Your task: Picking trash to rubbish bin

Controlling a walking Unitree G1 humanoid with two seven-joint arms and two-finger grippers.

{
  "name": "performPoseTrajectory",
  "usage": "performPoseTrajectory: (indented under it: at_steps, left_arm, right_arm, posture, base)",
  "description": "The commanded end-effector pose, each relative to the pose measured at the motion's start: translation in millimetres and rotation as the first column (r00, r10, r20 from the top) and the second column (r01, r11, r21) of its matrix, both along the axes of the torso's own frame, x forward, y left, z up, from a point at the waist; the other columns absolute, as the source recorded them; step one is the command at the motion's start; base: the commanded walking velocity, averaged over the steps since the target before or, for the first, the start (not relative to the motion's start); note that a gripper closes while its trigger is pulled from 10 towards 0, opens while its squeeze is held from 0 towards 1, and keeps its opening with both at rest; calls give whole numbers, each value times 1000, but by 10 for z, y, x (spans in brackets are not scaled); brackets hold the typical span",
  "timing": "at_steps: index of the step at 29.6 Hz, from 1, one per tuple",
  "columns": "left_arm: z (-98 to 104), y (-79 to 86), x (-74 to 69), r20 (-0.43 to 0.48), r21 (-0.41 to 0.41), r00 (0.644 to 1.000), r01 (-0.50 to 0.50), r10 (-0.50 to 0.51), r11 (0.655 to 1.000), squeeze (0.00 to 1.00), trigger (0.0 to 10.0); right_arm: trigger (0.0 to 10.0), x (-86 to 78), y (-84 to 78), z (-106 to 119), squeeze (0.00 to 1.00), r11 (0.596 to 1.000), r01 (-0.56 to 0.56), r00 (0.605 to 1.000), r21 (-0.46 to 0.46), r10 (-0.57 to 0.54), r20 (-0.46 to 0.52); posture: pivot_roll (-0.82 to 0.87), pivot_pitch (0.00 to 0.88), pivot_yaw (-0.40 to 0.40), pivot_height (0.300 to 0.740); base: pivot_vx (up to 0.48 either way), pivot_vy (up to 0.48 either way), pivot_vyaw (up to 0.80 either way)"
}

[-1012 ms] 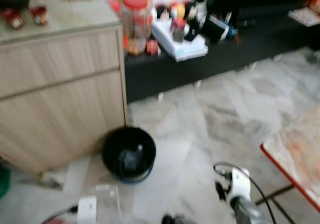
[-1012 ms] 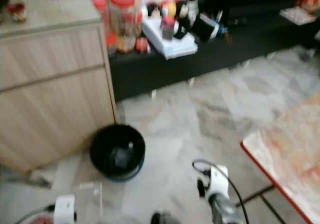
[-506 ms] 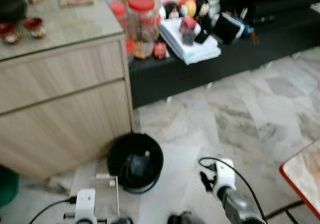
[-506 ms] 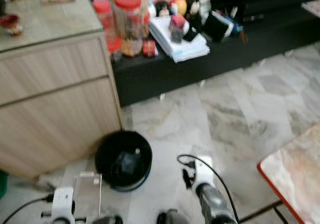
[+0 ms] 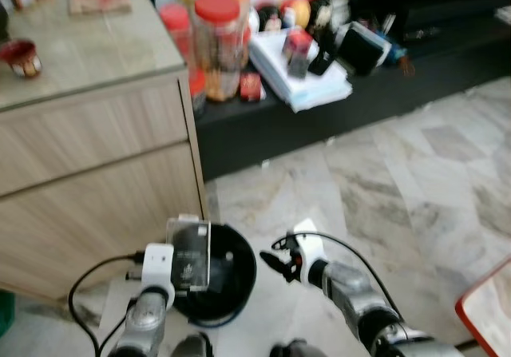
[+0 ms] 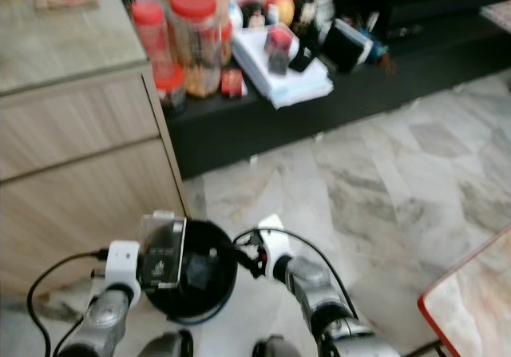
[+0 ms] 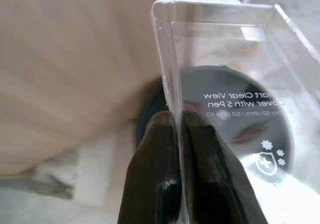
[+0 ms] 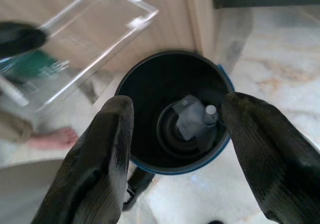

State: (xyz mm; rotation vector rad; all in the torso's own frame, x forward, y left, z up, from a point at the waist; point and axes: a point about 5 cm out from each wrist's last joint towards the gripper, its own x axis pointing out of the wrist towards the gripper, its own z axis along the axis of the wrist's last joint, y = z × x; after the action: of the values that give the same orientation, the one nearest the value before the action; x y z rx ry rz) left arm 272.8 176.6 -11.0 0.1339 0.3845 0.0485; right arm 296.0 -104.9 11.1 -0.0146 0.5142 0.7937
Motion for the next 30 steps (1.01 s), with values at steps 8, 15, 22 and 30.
performPoseTrajectory:
  at_steps: [8, 15, 22, 30]
  left_arm:
    - [-91, -113, -52, -66, -18, 996, 52, -53, 998, 0, 10000]
    - [-55, -57, -9, -56, 2, 998, 21, -20, 1000, 1000, 10000]
    - [-23, 31, 9, -35, 17, 999, -32, 32, 999, 1000, 10000]
    - [11, 149, 12, -3, 36, 993, -118, 118, 992, 1000, 10000]
  right_arm:
    - [10000, -22, 26, 44, 0, 992, -119, 993, 34, 119, 5]
    - [10000, 0, -14, 66, 0, 993, -117, 993, 24, 116, 16]
    - [10000, 7, -14, 94, 0, 991, -122, 992, 56, 120, 26]
    - [10000, 26, -33, 109, 0, 993, -93, 995, 68, 90, 37]
  posture:
    - [109, 222, -121, 740]
    - [108, 214, -125, 740]
    - [108, 203, -131, 740]
    - [109, 213, -140, 740]
  base:
    - [0, 0, 0]
    - [0, 0, 0]
    - [0, 0, 0]
    - [0, 0, 0]
